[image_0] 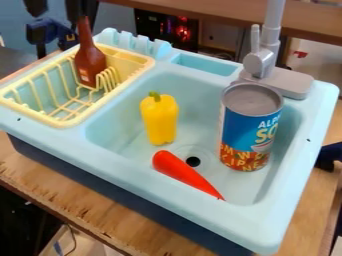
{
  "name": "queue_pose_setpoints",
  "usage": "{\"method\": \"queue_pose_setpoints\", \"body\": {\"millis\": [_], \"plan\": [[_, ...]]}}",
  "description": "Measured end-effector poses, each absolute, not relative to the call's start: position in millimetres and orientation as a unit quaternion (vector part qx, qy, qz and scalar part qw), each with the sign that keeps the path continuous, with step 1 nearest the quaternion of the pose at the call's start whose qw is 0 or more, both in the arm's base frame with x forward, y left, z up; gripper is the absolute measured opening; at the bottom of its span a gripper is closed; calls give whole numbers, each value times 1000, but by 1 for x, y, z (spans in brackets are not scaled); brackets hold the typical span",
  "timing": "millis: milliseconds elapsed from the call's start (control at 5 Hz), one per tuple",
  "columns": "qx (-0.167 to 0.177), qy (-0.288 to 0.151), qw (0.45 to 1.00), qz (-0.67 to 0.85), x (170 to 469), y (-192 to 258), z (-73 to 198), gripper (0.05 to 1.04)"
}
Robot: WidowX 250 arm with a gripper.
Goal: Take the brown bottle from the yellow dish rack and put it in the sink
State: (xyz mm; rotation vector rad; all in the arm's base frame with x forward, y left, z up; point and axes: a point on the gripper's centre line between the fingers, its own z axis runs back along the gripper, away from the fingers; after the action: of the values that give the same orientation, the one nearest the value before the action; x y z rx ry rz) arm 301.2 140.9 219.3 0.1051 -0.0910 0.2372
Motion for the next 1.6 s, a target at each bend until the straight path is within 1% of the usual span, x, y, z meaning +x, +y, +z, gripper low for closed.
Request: {"method": "queue_pose_setpoints", "body": {"millis": [400,600,800,1200,1400,1600], "plan": [[26,-26,995,97,329,146,196,1001],[24,-19,995,94,340,151,192,1001],[25,-16,995,94,346,154,188,950],[18,-16,995,101,347,152,186,382],[15,-13,994,104,342,149,187,334],[44,3,992,121,326,152,204,334]]}}
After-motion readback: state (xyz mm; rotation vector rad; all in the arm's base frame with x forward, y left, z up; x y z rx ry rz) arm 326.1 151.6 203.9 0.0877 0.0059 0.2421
